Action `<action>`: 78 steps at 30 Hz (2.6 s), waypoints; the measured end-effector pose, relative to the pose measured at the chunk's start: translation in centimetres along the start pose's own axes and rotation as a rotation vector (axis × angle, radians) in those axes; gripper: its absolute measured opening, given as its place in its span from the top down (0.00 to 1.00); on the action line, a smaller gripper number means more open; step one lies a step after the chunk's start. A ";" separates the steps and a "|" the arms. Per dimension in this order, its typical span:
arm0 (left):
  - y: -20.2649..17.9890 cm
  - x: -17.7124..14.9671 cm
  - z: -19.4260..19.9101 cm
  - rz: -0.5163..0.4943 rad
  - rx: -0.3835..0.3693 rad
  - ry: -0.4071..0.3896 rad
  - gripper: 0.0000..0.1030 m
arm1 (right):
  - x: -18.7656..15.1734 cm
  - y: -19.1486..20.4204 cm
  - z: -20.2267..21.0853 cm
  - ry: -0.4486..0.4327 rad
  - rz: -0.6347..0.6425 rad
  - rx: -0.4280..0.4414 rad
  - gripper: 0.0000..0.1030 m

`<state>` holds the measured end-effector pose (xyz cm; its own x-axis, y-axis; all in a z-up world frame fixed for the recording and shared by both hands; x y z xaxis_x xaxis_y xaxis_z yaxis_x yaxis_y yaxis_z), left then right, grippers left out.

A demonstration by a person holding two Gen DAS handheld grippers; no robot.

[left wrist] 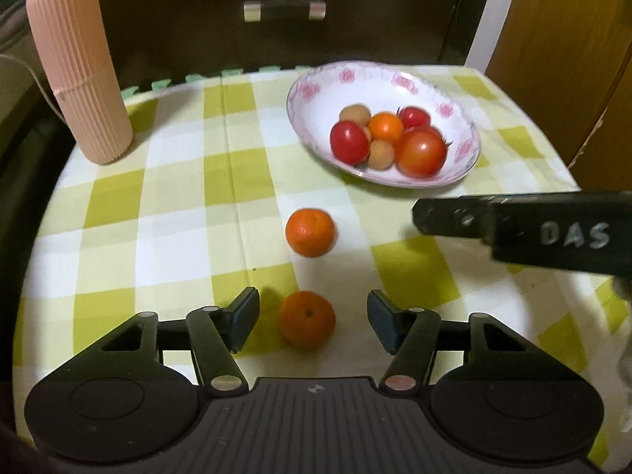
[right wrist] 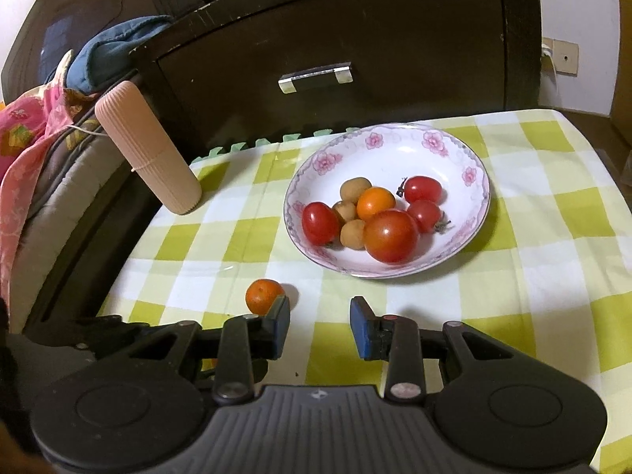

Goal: Organize fruits
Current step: 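Close left tool on an orange tangerine while right tool closes on another tangerine, then lift both tangerines in both tools above the table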

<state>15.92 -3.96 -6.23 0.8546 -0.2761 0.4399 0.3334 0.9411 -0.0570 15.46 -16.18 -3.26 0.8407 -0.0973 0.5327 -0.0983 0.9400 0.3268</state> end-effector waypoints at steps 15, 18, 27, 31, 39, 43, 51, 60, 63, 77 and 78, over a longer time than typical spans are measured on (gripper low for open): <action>0.2 -1.0 0.3 -0.007 0.026 0.025 0.61 | -0.2 0.7 -2.1 0.055 0.003 0.034 0.68; 0.5 -1.8 1.1 0.011 0.020 0.038 0.61 | -0.1 1.4 -2.6 0.065 0.008 0.044 0.68; 1.0 -3.0 1.1 0.054 -0.015 0.076 0.61 | 0.9 3.6 -5.3 0.082 0.039 0.050 0.68; 1.2 -3.0 1.1 0.060 -0.023 0.076 0.59 | 1.2 4.2 -7.0 0.104 0.070 0.031 0.65; 1.4 -2.9 0.9 0.074 -0.034 0.084 0.59 | 1.5 5.1 -8.4 0.126 0.139 -0.005 0.67; 1.3 -2.9 0.8 0.067 -0.030 0.082 0.60 | 1.7 4.5 -8.0 0.133 0.119 0.006 0.70; 0.7 -3.2 1.0 0.033 -0.012 0.076 0.58 | -0.1 2.7 -3.5 0.131 0.155 -0.004 0.70; -0.2 -3.9 1.2 -0.001 0.011 0.056 0.62 | -4.2 -0.3 -0.6 0.172 0.124 -0.037 0.70; -0.7 -4.4 1.3 -0.021 0.020 0.047 0.62 | -5.0 -0.6 -0.2 0.167 0.140 -0.054 0.70; -1.4 -4.3 1.1 -0.035 -0.015 0.046 0.42 | -7.5 -0.5 -0.4 0.172 0.226 -0.085 0.68; -1.4 -4.3 1.1 -0.036 -0.012 0.045 0.42 | -7.5 -0.5 -0.4 0.171 0.227 -0.077 0.67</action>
<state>11.38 -3.87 -7.08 0.8589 -0.3188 0.4009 0.3690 0.9279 -0.0527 9.37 -15.77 -7.73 0.8802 0.1689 0.4436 -0.2588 0.9541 0.1503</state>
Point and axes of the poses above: each gripper's, at about its wrist camera, not at the fingertips, and z roughly against the way its jaws point, y to its left, x to its top, the point moved 6 cm from there along -z, roughly the way its jaws point, and after that the axes turned 7 degrees about y, right-handed, at the moved point
